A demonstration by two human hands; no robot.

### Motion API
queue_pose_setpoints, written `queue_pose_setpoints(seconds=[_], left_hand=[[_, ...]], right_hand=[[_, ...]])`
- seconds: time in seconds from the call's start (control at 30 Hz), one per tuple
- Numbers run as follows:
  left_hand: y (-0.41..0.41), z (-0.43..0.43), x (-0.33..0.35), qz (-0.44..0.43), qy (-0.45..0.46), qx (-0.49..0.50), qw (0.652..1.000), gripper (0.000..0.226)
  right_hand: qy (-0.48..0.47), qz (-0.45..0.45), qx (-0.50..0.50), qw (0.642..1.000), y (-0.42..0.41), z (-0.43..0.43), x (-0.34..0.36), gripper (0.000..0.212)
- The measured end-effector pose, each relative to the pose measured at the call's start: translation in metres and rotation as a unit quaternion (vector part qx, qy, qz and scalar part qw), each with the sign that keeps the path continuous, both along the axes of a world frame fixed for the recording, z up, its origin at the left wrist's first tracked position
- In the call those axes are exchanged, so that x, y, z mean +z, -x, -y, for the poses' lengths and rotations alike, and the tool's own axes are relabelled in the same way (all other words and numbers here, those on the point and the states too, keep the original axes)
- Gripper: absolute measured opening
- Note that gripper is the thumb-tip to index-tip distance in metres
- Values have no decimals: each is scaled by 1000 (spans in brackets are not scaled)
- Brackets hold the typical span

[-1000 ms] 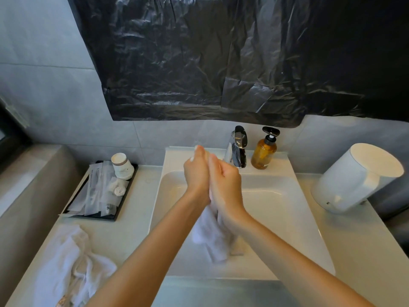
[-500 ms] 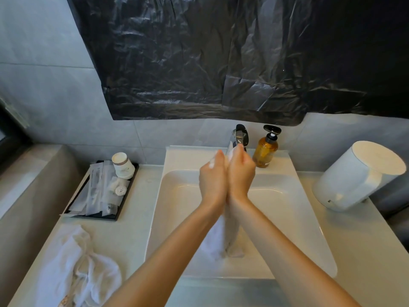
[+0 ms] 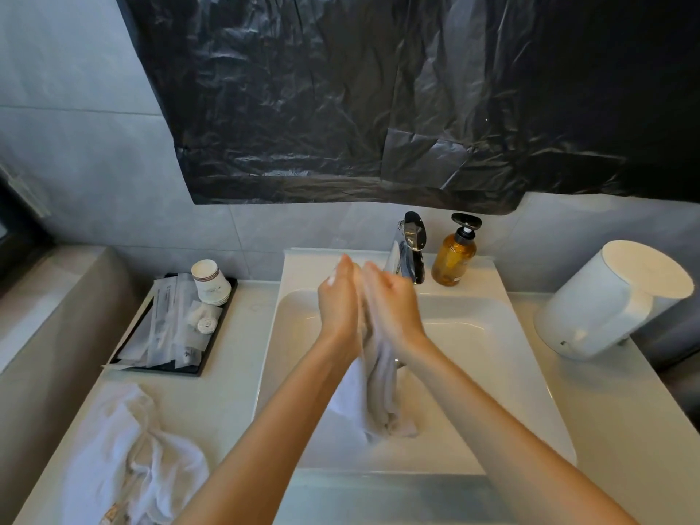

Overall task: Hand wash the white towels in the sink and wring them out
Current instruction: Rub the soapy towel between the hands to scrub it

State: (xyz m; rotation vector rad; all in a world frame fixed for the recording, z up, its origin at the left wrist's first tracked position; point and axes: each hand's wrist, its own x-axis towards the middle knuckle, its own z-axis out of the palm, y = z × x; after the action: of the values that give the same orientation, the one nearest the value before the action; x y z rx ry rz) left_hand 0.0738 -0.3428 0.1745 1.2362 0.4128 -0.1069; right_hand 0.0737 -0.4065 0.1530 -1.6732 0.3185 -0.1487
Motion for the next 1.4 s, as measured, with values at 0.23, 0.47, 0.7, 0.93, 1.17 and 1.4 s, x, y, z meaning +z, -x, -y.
queue_pose_setpoints(seconds=[0.23, 0.47, 0.7, 0.93, 1.17, 1.4], left_hand=[[-8, -45, 6, 32, -91, -18, 995, 38], [-22, -91, -7, 174, -329, -38, 928, 37], [-21, -79, -14, 106, -242, 41, 964, 36], [6, -7, -27, -12, -104, 24, 994, 46], [3, -1, -26, 21, -108, 51, 993, 40], [15, 11, -28, -16, -31, 23, 999, 36]], right_hand=[[62, -16, -24, 998, -19, 72, -4, 42], [260, -83, 329, 904, 6, 99, -23, 51], [28, -14, 190, 981, 7, 78, -10, 84], [45, 38, 3, 998, 12, -8, -12, 40], [51, -16, -15, 998, 4, -12, -15, 42], [6, -6, -84, 996, -14, -6, -7, 44]])
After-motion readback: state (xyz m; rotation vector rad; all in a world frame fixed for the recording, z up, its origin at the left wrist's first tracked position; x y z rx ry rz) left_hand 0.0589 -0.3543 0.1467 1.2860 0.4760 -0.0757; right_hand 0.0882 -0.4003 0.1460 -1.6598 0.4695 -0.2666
